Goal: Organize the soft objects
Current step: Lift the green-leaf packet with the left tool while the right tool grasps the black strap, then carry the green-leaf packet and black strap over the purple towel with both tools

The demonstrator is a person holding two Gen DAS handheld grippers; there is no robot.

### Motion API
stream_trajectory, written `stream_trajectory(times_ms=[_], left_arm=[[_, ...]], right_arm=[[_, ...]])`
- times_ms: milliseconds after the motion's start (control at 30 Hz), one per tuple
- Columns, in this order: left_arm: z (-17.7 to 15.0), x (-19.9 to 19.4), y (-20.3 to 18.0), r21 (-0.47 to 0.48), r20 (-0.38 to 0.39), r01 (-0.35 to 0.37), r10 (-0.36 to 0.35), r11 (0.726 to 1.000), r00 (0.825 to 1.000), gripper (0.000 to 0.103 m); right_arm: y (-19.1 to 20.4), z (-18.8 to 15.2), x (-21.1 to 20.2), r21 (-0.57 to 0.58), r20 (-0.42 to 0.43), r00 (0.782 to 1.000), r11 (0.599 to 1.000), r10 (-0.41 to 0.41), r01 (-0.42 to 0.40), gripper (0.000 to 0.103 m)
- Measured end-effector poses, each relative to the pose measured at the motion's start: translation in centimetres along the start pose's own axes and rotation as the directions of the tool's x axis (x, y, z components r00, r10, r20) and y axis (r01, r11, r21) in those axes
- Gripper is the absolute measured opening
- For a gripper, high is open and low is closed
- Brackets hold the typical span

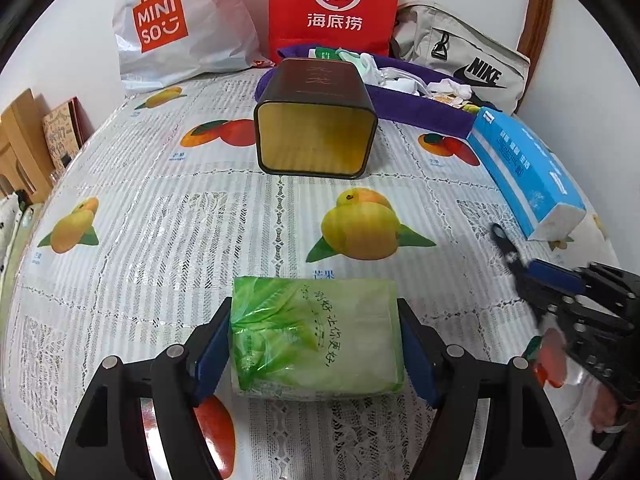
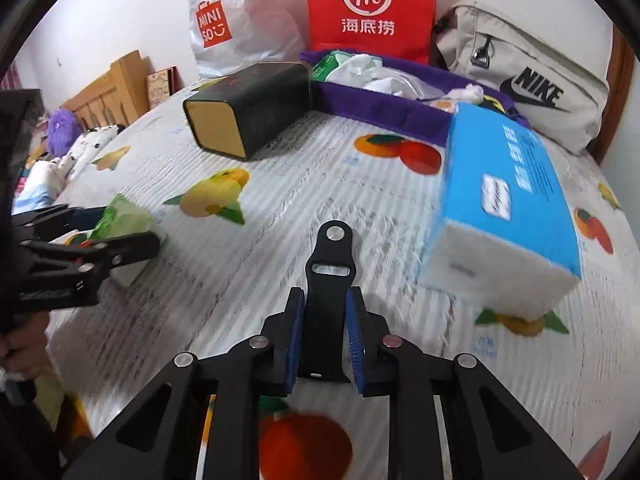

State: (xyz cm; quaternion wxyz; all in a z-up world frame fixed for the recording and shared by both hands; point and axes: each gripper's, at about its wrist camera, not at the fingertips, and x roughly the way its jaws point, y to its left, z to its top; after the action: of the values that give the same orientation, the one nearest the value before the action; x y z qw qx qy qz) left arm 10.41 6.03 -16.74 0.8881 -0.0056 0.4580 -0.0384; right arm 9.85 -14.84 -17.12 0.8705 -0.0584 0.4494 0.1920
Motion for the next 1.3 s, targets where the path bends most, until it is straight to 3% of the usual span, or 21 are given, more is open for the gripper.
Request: stream_trajectory(times_ms=[367, 1033, 1300], left_arm=[[-0.5, 0.3, -0.7, 0.034, 0.086, -0.052, 0.049, 0.998, 0.995, 0.077], [-0.5, 0.3, -0.8, 0.038, 0.092, -0.058, 0.055, 0.998, 0.994, 0.077], [-0.4, 0.1, -0.8, 0.051, 0.074, -0.052, 0.048, 0.997, 0.996, 0.071]], right_arm=[[-2.4, -3.3, -2.0, 0.058, 0.029, 0.999, 0.998, -0.035, 0.033, 0.022], [-2.3, -3.3, -1.7, 0.078, 0.074, 0.996, 0.996, -0.039, 0.034, 0.022], [-3.3, -3.7, -2.8, 0.093, 0.045, 0.999, 0.995, -0.027, 0.023, 0.021]])
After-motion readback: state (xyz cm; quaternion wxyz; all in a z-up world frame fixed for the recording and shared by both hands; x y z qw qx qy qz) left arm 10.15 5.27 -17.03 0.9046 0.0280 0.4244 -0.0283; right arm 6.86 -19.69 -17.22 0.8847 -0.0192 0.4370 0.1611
